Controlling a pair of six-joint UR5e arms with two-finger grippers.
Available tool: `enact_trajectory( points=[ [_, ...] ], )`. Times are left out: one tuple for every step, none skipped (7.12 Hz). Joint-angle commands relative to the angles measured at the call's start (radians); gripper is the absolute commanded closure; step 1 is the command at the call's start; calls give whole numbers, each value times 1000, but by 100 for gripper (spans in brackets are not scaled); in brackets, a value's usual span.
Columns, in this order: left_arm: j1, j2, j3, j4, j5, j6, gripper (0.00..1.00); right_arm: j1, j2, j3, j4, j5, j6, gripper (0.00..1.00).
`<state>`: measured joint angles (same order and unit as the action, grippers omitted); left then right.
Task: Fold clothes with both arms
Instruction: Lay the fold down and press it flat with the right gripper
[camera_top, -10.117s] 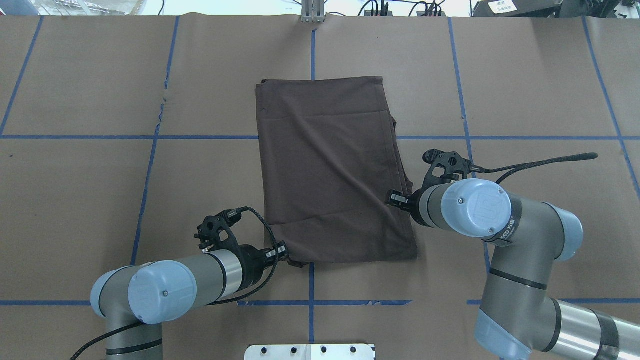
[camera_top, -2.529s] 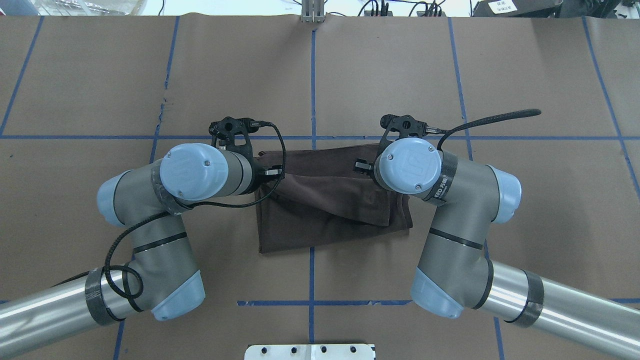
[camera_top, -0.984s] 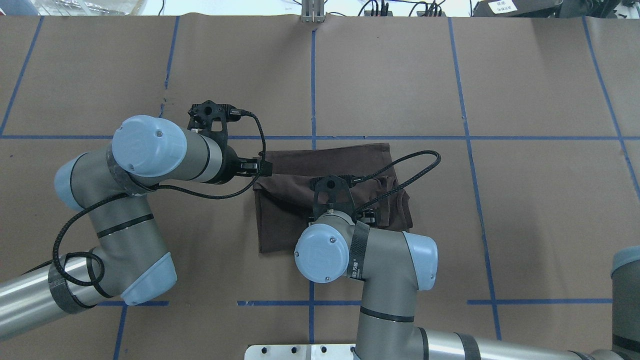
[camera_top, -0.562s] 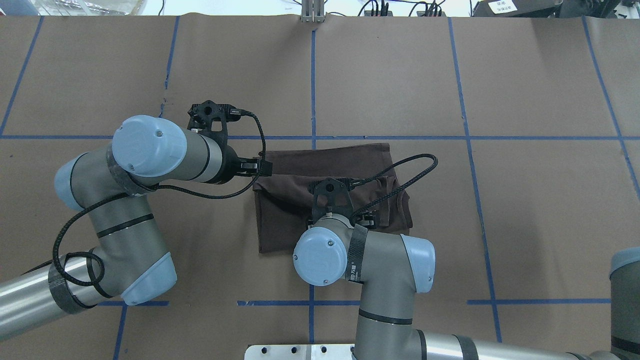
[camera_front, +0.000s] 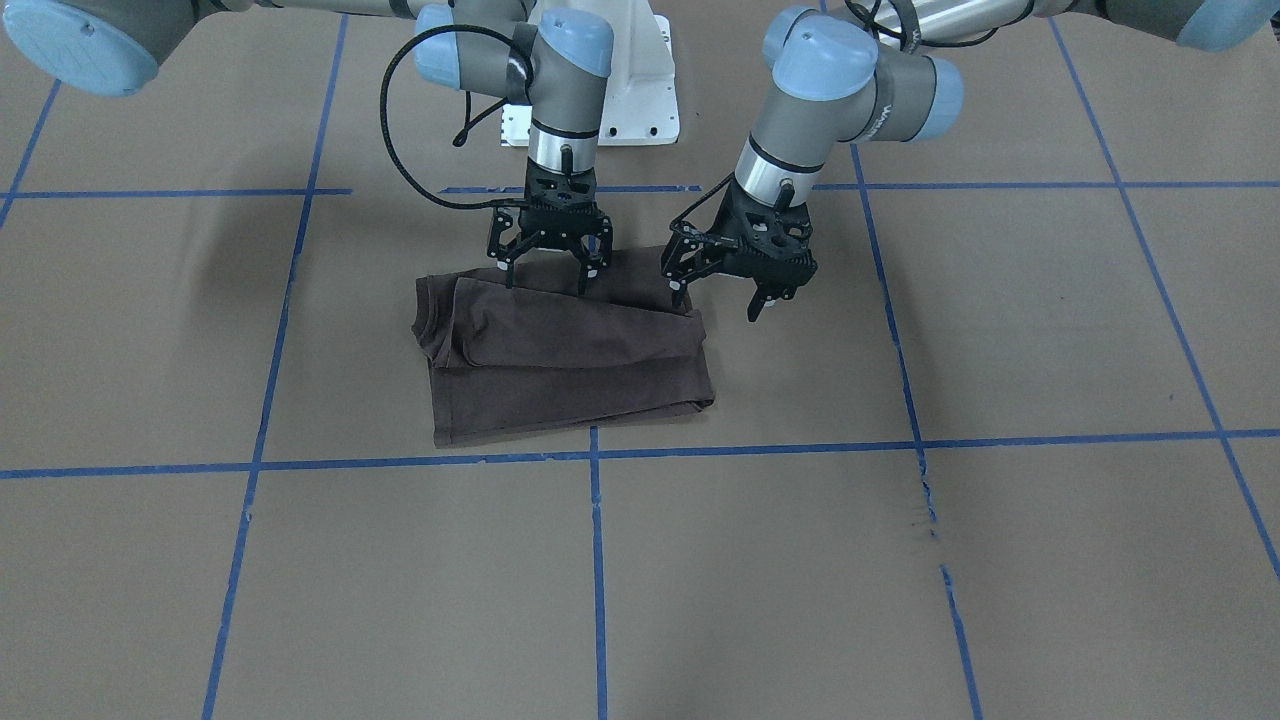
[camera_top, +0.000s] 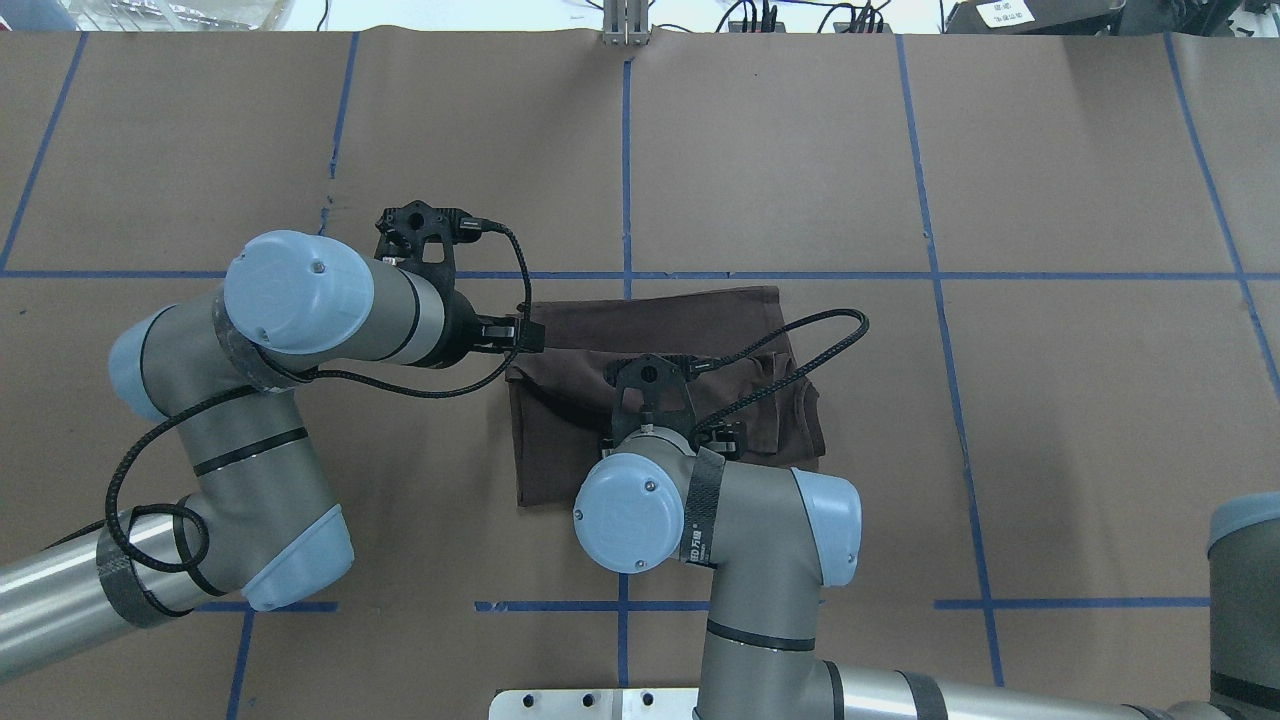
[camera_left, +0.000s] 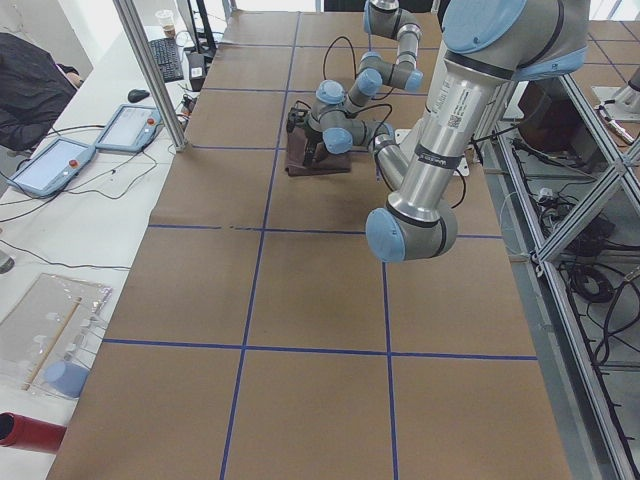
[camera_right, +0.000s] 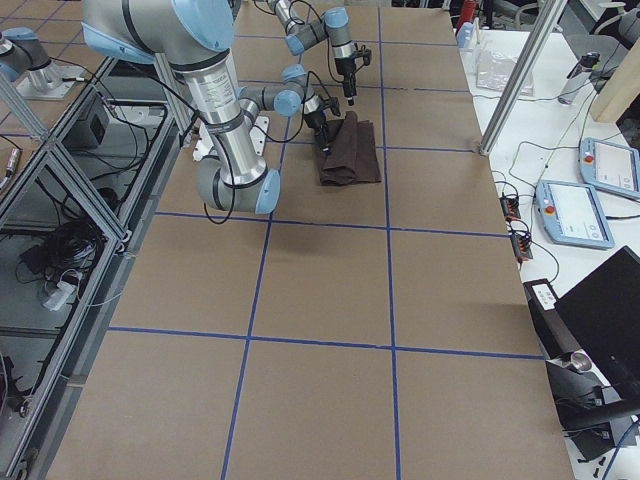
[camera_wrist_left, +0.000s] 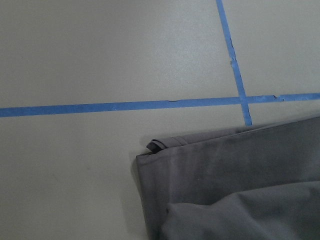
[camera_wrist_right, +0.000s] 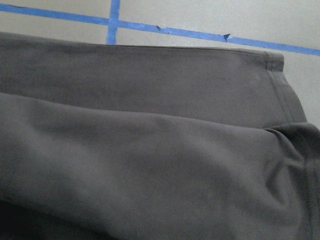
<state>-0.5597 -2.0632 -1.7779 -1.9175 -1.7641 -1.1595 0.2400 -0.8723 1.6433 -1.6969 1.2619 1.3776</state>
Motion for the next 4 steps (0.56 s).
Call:
enact_trajectory(
  points=[
    [-3, 0, 0, 0, 0, -2, 0, -2, -5, -16, 3, 1, 1, 0],
    [-3, 0, 0, 0, 0, -2, 0, -1, -4, -16, 3, 1, 1, 0],
    [-3, 0, 0, 0, 0, -2, 0, 1, -7, -17, 3, -1, -8, 0],
    [-3, 0, -2, 0, 0, -2, 0, 16, -5, -19, 3, -1, -14, 0]
  ],
)
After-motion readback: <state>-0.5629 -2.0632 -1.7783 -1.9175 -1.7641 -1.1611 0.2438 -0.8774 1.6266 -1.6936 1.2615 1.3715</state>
